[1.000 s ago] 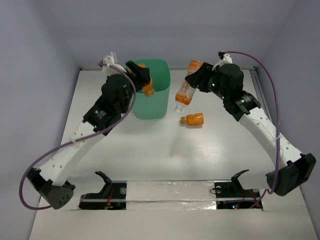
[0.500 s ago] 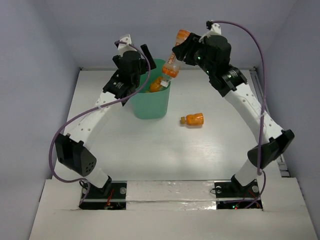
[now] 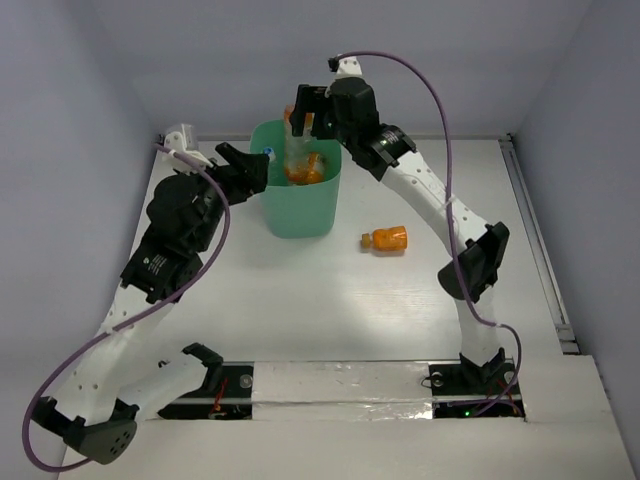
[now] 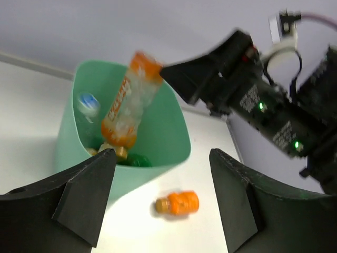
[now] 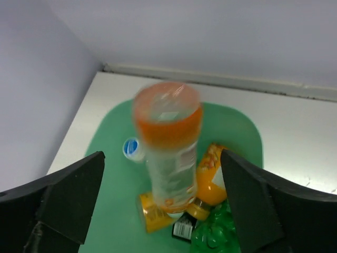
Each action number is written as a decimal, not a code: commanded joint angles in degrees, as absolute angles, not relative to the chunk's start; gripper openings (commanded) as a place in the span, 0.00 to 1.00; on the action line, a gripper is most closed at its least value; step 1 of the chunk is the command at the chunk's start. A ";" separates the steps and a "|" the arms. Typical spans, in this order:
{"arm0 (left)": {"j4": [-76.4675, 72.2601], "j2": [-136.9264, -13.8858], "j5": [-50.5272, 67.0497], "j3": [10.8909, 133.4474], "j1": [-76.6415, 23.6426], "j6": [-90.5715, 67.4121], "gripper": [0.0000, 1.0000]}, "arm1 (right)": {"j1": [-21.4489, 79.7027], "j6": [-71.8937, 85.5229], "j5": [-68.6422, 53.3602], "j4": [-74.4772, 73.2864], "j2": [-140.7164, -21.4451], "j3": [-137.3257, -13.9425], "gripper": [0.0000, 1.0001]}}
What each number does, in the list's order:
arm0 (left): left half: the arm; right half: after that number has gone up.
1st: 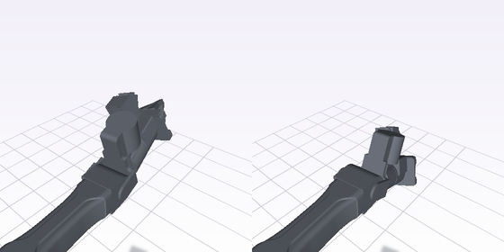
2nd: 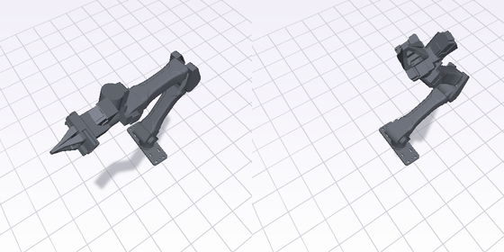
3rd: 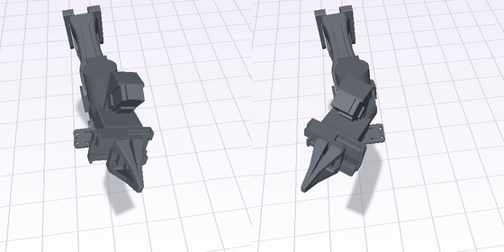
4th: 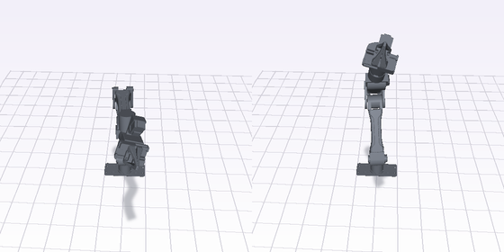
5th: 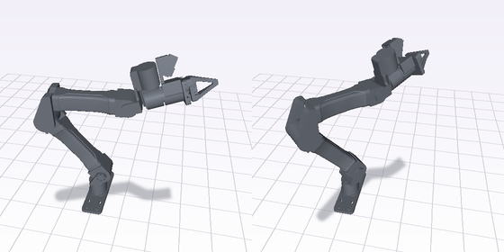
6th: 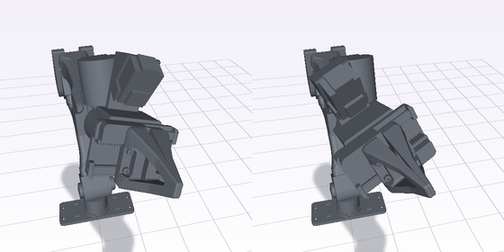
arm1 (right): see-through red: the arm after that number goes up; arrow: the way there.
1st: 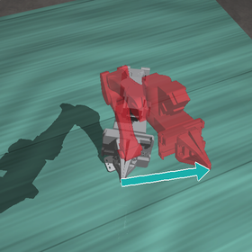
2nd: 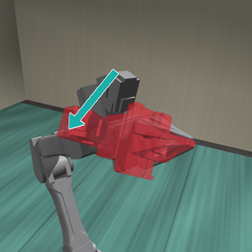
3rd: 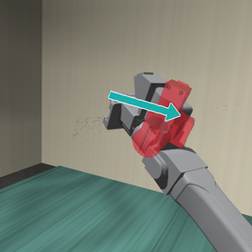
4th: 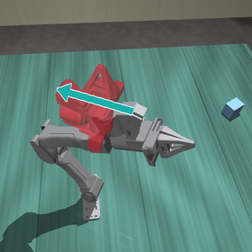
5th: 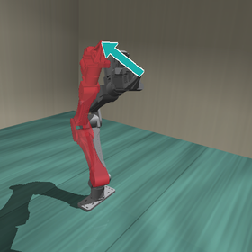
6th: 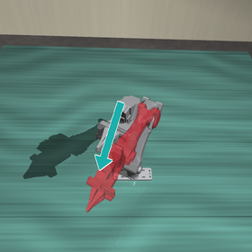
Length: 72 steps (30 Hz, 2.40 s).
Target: Put the plastic bottles in the bin
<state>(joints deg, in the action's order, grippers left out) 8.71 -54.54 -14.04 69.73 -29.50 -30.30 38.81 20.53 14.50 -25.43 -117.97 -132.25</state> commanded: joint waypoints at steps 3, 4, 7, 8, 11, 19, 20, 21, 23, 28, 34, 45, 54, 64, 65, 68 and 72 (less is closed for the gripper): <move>10.10 -56.68 -4.93 68.64 -31.81 -29.80 0.66 | 39.20 18.90 15.99 -24.43 -110.23 -133.33 0.98; 9.50 -57.82 -4.92 69.16 -33.03 -29.10 0.65 | 39.20 18.90 16.43 -24.43 -109.08 -132.11 0.98; 8.26 -62.11 -7.37 72.06 -41.37 -23.84 0.55 | 38.68 19.51 19.59 -22.33 -101.19 -122.49 0.75; 8.52 -63.97 -9.38 74.68 -44.01 -21.90 0.53 | 38.67 20.38 20.30 -21.19 -95.51 -118.69 0.58; 9.40 -71.79 -10.28 79.17 -51.84 -14.52 0.32 | 34.38 24.76 20.66 -18.11 -86.16 -103.05 0.00; 7.46 -90.49 -0.26 84.80 -57.74 -0.89 0.04 | 16.97 33.13 13.89 -21.26 -56.64 -74.11 0.00; 8.08 -92.70 2.00 86.03 -57.74 2.17 0.12 | 16.09 32.96 13.97 -22.49 -55.04 -73.05 0.00; 8.78 -94.81 3.15 88.48 -57.74 3.15 0.33 | 14.95 32.78 14.58 -24.59 -53.63 -71.38 0.00; 10.19 -101.23 4.04 91.91 -57.74 5.78 0.56 | 14.41 32.35 15.38 -26.18 -49.86 -69.97 0.00; 16.14 -115.18 3.69 100.96 -57.74 9.84 0.86 | 13.27 32.34 19.42 -30.93 -45.44 -67.68 0.31; 17.58 -125.49 1.40 108.98 -56.08 9.94 0.89 | 12.74 32.61 12.58 -31.38 -43.77 -65.48 0.76; 16.00 -129.65 5.44 102.67 -54.84 4.14 0.56 | 12.74 32.26 9.14 -30.33 -43.24 -61.61 0.77; 11.78 -107.07 2.99 105.72 -55.90 -3.42 0.41 | 12.74 31.03 9.14 -29.61 -44.83 -63.54 0.76; 5.64 -90.80 -0.45 107.76 -38.00 -15.01 0.42 | 12.74 31.02 5.63 -28.21 -45.26 -60.29 0.78; 4.84 -90.53 0.26 106.80 -35.53 -16.68 0.42 | 12.74 30.94 5.36 -28.21 -45.52 -60.47 0.78; 1.94 -90.26 3.33 102.66 -28.76 -19.15 0.43 | 12.74 30.32 4.66 -28.21 -45.53 -61.26 0.78; 2.02 -91.93 3.78 100.20 -25.66 -19.60 0.47 | 12.74 30.23 2.99 -28.13 -45.88 -61.35 0.78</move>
